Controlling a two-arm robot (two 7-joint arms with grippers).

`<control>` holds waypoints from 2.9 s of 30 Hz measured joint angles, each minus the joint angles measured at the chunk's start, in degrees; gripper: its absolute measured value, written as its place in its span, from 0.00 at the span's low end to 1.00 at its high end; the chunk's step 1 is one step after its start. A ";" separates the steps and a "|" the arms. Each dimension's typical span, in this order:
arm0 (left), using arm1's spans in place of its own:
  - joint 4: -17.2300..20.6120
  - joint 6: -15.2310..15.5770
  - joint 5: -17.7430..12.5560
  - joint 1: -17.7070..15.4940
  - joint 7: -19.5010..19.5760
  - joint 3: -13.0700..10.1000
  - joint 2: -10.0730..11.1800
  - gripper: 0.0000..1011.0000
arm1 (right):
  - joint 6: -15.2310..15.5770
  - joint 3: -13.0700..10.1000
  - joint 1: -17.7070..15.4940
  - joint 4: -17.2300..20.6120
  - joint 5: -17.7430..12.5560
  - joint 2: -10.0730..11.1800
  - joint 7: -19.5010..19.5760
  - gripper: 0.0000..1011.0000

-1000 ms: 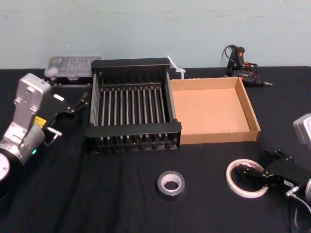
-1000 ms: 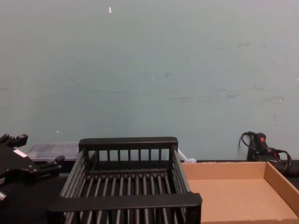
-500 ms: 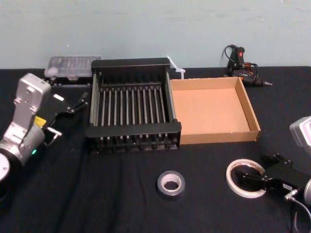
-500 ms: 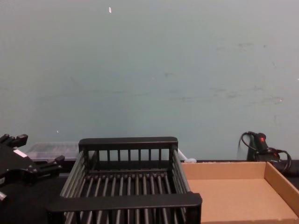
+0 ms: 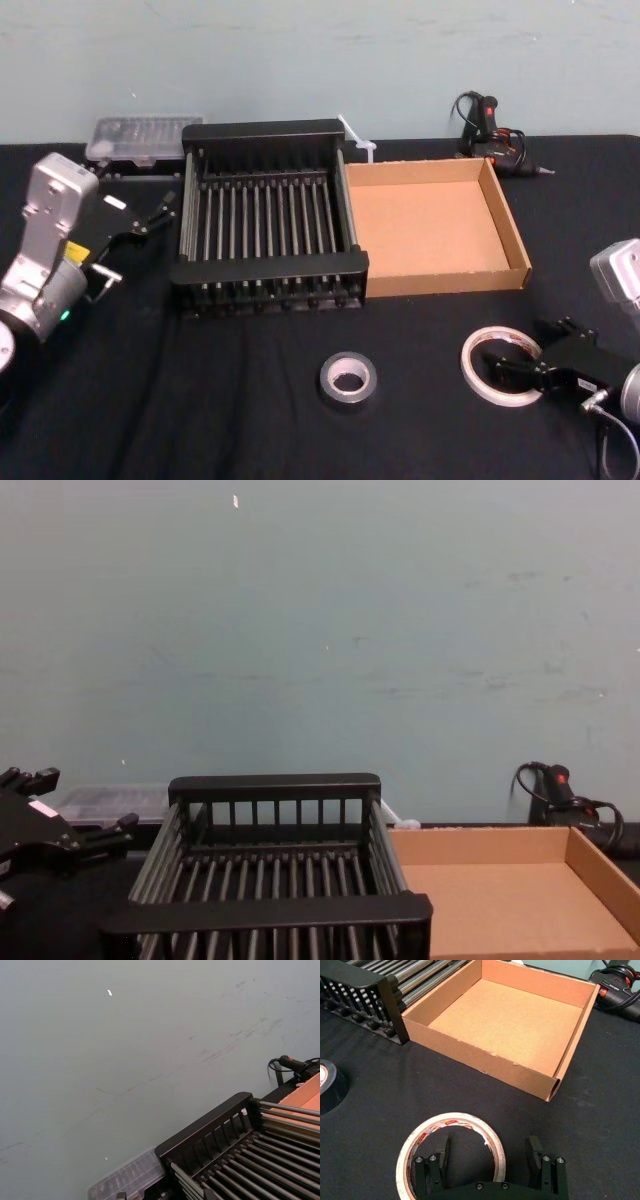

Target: Pick up the white tape and place it into the black box , Pick up the silver tape and place it into the brown box.

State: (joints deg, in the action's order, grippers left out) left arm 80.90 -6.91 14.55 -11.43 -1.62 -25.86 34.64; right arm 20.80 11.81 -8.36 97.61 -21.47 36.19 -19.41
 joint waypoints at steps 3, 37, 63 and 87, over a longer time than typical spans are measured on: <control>0.00 0.00 0.00 0.00 0.00 0.00 0.00 0.99 | 0.03 -0.07 0.00 -0.01 0.08 -0.06 -0.07 0.99; 0.00 0.00 0.00 0.00 0.00 0.00 0.00 0.99 | -0.20 -0.14 -0.07 0.03 0.23 -0.13 -0.09 0.78; 0.00 0.00 0.00 0.00 0.00 0.00 0.00 0.99 | -0.20 -0.13 -0.08 0.03 0.16 -0.13 -0.07 0.09; 0.00 0.00 0.00 0.00 0.00 0.00 0.00 0.99 | 0.04 -0.74 -0.32 0.78 -0.64 -0.01 -0.59 0.09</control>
State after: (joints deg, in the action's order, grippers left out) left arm 80.90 -6.91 14.55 -11.43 -1.62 -25.86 34.64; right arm 20.84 11.07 -8.68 98.39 -22.11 36.18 -20.00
